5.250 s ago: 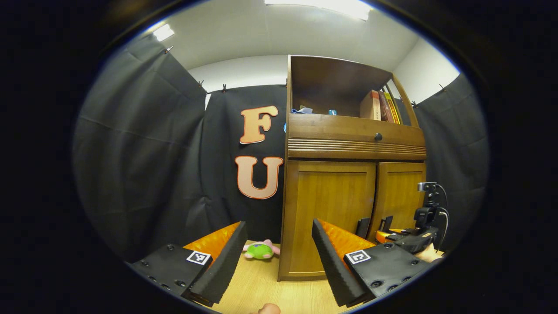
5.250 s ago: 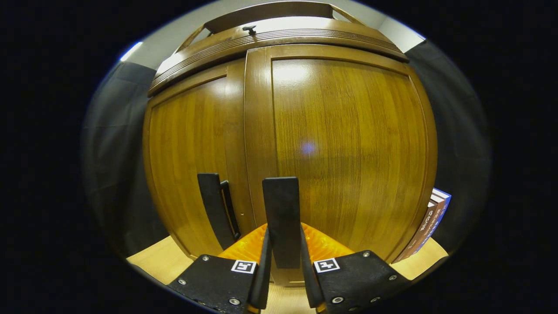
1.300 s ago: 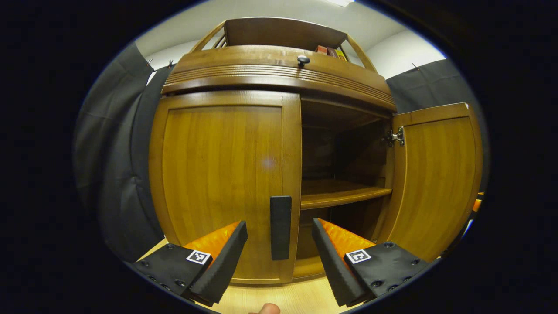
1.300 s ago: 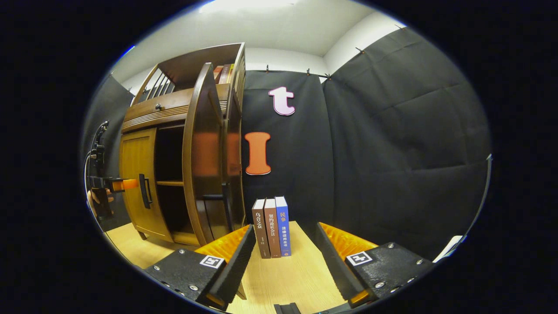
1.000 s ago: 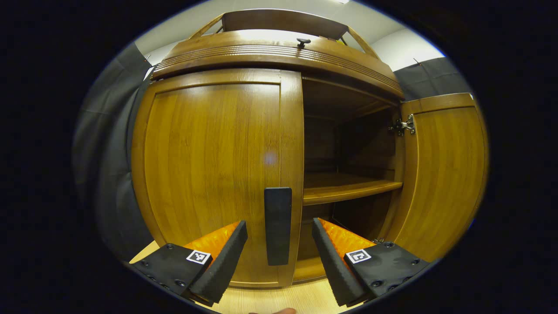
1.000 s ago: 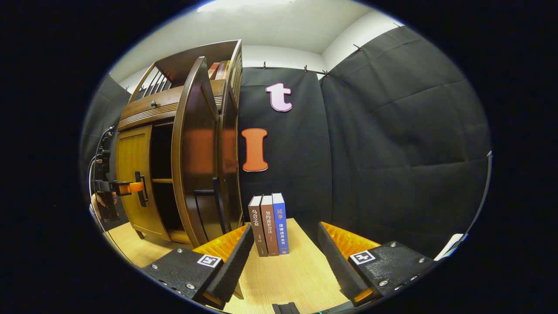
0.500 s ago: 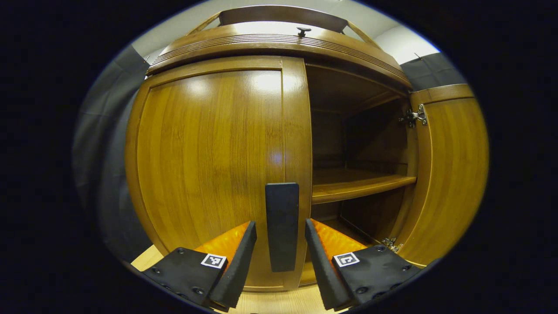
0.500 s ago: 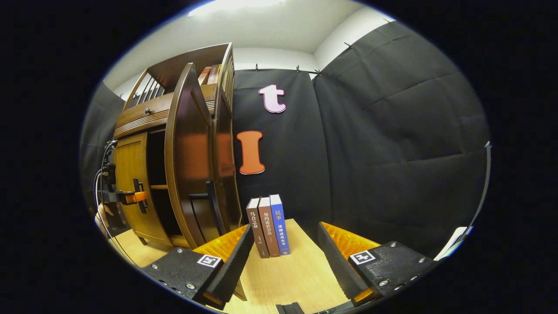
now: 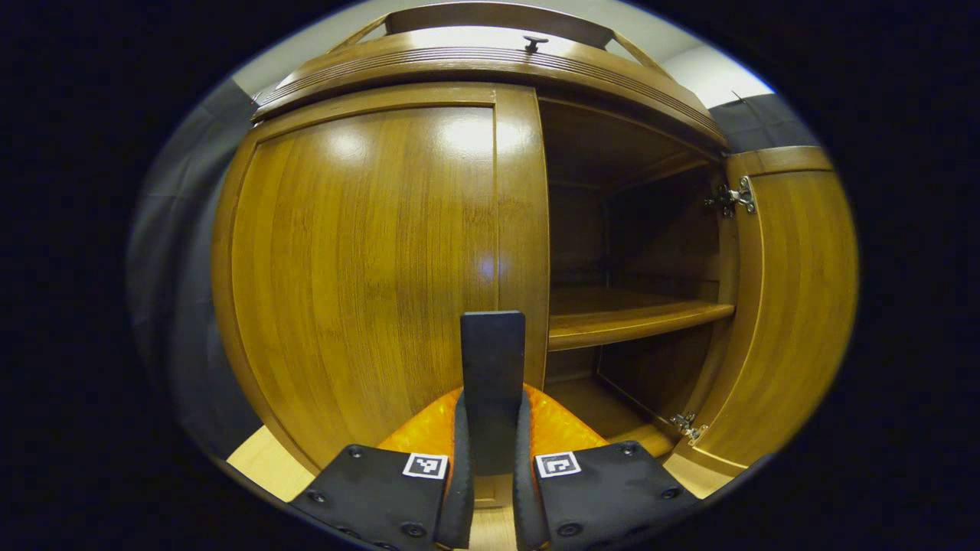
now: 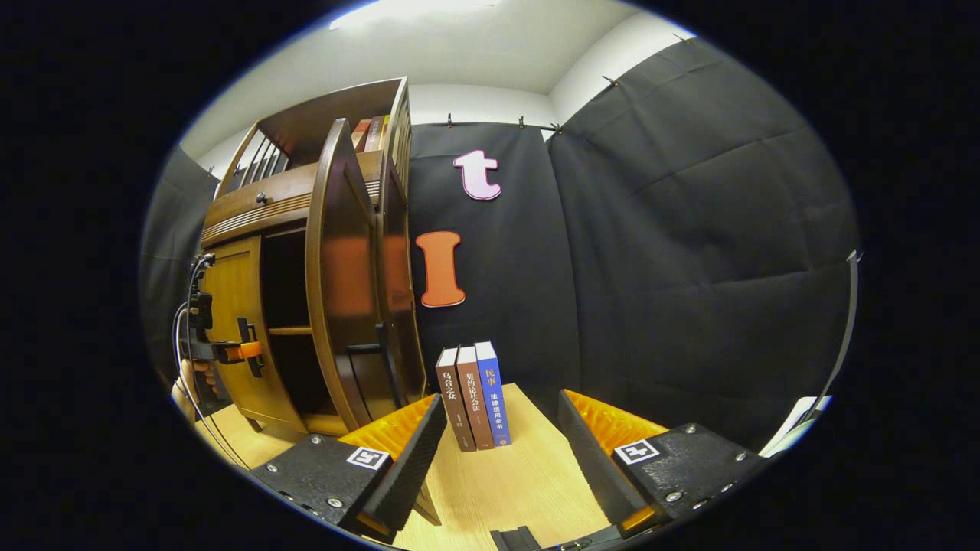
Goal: Open the right door of the double-door shoe cabinet with the right hand, and open the left door with the left hand.
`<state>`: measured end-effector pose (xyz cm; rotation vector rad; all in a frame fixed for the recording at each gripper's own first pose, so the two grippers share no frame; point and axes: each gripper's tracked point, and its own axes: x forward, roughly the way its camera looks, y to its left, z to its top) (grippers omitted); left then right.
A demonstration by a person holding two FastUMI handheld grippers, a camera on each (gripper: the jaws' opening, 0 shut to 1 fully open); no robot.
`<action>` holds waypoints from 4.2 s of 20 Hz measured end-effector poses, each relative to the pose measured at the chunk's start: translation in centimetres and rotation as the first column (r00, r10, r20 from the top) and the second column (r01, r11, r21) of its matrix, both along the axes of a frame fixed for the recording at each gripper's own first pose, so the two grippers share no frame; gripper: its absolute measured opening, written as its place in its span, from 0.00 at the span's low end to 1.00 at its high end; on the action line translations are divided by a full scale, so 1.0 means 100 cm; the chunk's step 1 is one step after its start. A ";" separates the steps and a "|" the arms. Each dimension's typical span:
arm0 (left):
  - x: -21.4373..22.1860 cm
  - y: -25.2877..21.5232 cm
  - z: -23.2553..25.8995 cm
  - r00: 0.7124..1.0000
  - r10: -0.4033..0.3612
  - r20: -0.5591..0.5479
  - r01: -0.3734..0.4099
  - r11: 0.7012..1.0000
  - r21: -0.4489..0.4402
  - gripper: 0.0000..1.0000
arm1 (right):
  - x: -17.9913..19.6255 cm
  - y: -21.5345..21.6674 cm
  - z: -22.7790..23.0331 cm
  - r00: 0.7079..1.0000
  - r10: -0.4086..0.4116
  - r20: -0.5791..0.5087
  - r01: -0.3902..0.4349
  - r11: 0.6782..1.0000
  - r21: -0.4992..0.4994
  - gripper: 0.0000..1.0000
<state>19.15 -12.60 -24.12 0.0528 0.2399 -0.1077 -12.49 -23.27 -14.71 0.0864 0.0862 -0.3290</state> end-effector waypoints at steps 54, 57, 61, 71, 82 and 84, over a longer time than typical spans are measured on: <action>-0.220 0.193 0.064 0.998 0.021 0.051 -0.024 0.998 0.059 0.16 | 0.032 0.209 0.032 0.946 0.323 0.022 -0.322 0.946 -0.027 1.00; -0.223 0.210 0.067 0.998 0.045 0.053 -0.047 0.997 0.053 0.12 | 0.036 0.221 0.032 0.938 0.345 0.032 -0.344 0.939 -0.023 0.93; -0.225 0.212 0.067 0.997 0.054 0.052 -0.055 0.998 0.033 0.11 | 0.044 0.236 0.032 0.929 0.367 0.042 -0.367 0.930 -0.014 0.80; -0.222 0.225 0.074 0.989 0.121 0.085 -0.123 0.992 0.023 0.11 | 0.059 0.253 0.024 0.918 0.395 0.040 -0.395 0.919 -0.007 1.00; -0.229 0.228 0.074 0.986 0.141 0.090 -0.142 0.990 0.006 0.07 | 0.063 0.257 0.017 0.913 0.408 0.033 -0.408 0.913 0.007 0.90; -0.231 0.229 0.073 0.985 0.151 0.088 -0.152 0.988 0.001 0.07 | 0.062 0.257 0.014 0.912 0.410 0.030 -0.410 0.912 0.005 0.84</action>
